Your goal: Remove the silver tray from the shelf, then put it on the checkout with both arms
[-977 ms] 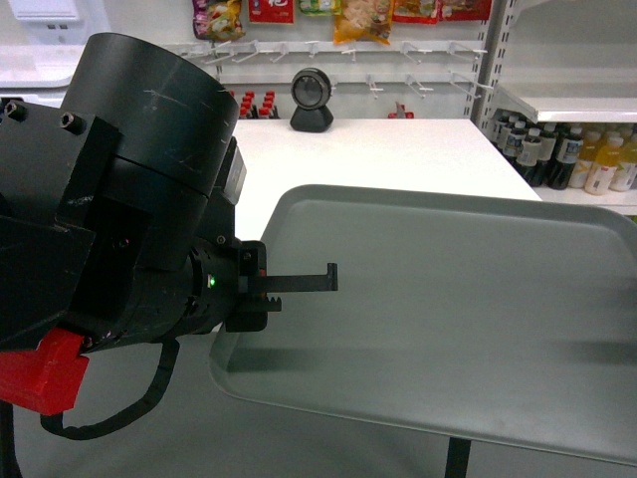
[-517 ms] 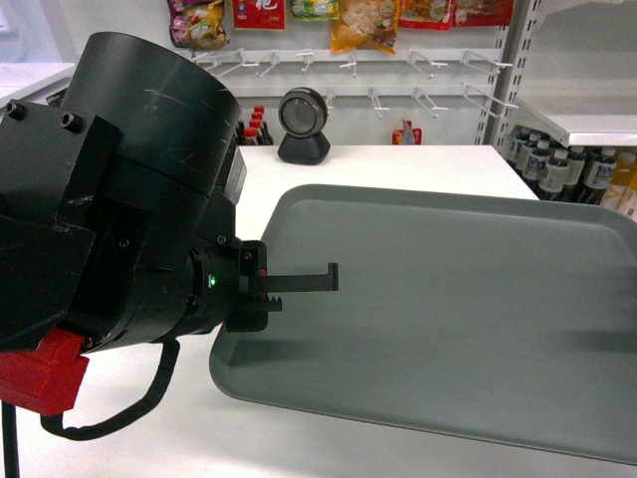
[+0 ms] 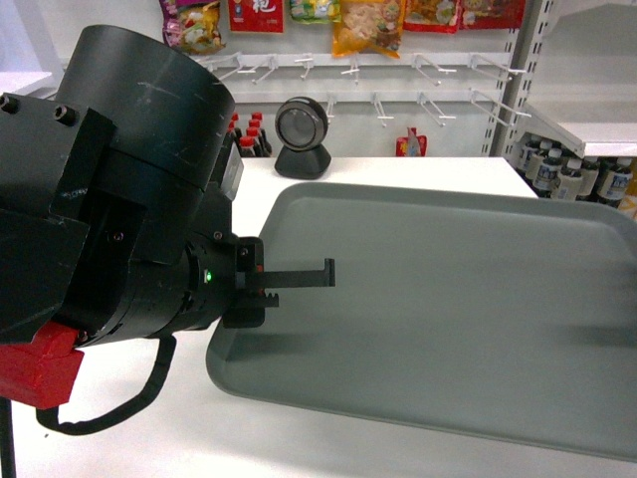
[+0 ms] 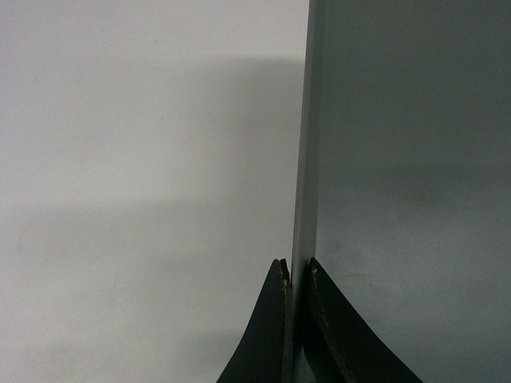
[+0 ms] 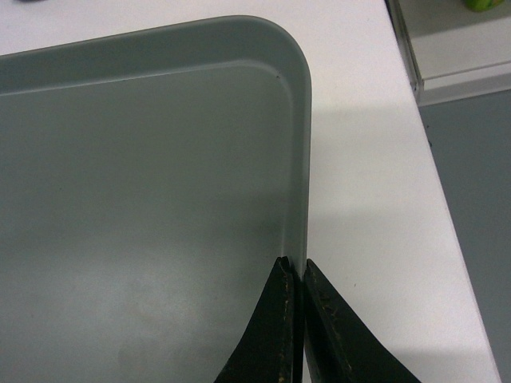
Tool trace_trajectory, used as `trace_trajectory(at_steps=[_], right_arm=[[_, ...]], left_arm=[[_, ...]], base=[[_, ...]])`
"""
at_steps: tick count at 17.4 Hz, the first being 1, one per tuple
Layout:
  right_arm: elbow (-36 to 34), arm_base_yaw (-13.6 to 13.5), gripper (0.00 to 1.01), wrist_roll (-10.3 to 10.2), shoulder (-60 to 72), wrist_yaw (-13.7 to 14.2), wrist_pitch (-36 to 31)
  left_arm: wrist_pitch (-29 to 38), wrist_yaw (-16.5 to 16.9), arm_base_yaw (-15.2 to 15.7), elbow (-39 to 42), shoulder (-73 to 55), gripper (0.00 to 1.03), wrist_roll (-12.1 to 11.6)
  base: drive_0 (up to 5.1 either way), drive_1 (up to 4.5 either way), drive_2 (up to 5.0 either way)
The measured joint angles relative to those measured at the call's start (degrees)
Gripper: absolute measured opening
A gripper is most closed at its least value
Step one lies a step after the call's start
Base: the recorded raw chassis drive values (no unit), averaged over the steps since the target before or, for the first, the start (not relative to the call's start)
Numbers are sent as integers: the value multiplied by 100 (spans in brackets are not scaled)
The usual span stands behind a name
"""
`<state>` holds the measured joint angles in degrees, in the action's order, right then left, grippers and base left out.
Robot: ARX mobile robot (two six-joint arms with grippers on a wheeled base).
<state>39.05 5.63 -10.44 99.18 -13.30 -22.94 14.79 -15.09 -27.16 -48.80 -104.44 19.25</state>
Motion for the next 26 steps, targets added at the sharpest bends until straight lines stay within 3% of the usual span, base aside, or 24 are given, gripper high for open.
trace_trajectory(at_steps=[1, 2, 3, 4, 6, 7, 10, 11, 12, 13, 15, 20, 22, 23, 24, 25, 26], right_arm=[[33, 11, 2, 114, 9, -116, 144], [280, 2, 2, 448, 153, -474, 682], [501, -20, 2, 726, 420, -632, 699], [787, -44, 2, 925, 715, -741, 763], [1311, -166, 3, 1073, 1266, -739, 710], [2024, -345, 3, 1071, 1773, -599, 651], [3696, -715, 3, 1091, 3093, 0, 1064], [3622, -756, 3, 1292, 3244, 284, 1029], [3565, -758, 4, 1329, 3246, 345, 979], [3486, -769, 9, 1451, 3248, 365, 890], [3331, -780, 26, 1685, 3217, 365, 684], [3093, -595, 61, 1676, 2706, 310, 417], [2621, -389, 81, 1414, 1875, -61, 369], [2269, -417, 78, 1266, 1696, 376, -1062], [1886, -420, 69, 1185, 1508, 940, -2164], [1412, -476, 62, 1152, 1331, 1189, -2927], [490, -568, 47, 1130, 973, 1268, -3799]], left_arm=[[-507, -195, -46, -175, -35, 3, 101], [-1582, -693, -55, -656, -219, 3, 221], [-2098, -949, -52, -966, -402, 4, 382], [-2411, -960, 24, -1220, -540, 4, 496], [-2413, -885, 304, -1709, -881, 4, 509], [-2286, -654, 588, -2179, -1231, 4, 396], [-2684, -496, 946, -3512, -2409, 4, 179], [-2774, -431, 914, -3585, -2656, 4, 85], [-2787, -428, 901, -3585, -2684, 4, 79], [-2802, -428, 894, -3585, -2699, 6, 96], [-2625, -702, 887, -3582, -2667, 25, 203], [-2570, -852, 848, -3248, -2212, 58, 426], [-1810, -986, 647, -2697, -1427, 78, 634], [-1482, -1307, 514, -2452, -905, 87, 682], [-1222, -1475, 411, -2391, -457, 96, 682], [221, -1139, 409, -2028, -205, 91, 402], [2122, -509, 638, -1084, 210, 76, -459]], base=[[0, 0, 0], [0, 0, 0], [0, 0, 0], [0, 0, 0], [0, 0, 0], [0, 0, 0], [0, 0, 0], [0, 0, 0], [0, 0, 0], [0, 0, 0], [0, 0, 0], [0, 0, 0], [0, 0, 0], [0, 0, 0], [0, 0, 0], [0, 0, 0], [0, 0, 0]])
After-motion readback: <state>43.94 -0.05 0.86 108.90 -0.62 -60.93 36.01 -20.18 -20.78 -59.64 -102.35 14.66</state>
